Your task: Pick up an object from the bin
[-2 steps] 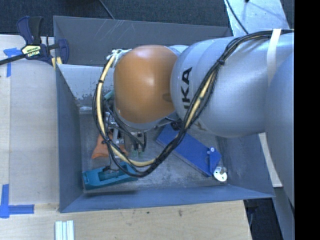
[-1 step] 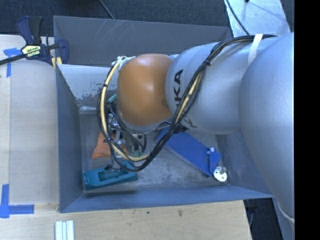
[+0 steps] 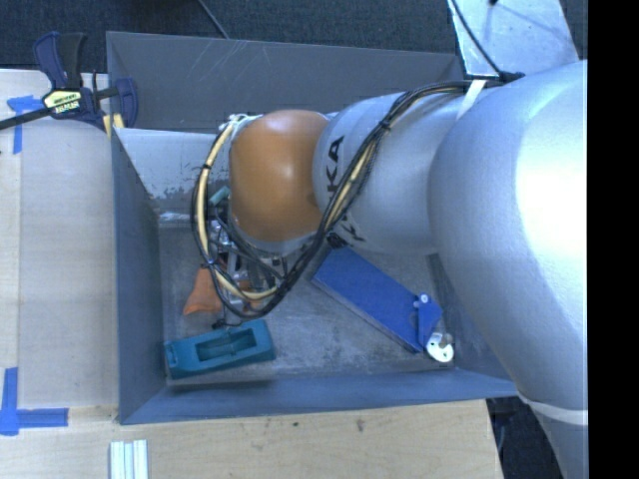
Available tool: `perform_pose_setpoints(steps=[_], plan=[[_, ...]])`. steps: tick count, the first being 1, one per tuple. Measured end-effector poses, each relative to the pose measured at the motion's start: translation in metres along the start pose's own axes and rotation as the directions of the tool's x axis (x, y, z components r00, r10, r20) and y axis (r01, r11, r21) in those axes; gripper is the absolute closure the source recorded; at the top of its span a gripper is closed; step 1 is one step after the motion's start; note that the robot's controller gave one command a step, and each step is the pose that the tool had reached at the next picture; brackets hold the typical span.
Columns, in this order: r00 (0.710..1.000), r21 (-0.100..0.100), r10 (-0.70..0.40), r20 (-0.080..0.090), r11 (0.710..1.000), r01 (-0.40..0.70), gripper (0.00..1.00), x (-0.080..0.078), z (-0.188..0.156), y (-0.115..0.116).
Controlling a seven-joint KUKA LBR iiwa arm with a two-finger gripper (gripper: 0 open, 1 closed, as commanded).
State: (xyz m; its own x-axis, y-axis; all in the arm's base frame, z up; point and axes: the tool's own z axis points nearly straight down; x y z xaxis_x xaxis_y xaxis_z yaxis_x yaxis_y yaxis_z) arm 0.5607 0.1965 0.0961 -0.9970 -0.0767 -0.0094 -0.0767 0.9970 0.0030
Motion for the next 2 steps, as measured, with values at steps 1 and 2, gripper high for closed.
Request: perform_pose_setpoints(steps=[1,2], plan=[[0.999,0.003,0.033,-0.008,0.999,-0.033,1.00,0.0129,0.0219,0.0142],[0.999,0.003,0.034,-0.008,0.999,-0.034,1.00,0.0129,0.0219,0.0140]])
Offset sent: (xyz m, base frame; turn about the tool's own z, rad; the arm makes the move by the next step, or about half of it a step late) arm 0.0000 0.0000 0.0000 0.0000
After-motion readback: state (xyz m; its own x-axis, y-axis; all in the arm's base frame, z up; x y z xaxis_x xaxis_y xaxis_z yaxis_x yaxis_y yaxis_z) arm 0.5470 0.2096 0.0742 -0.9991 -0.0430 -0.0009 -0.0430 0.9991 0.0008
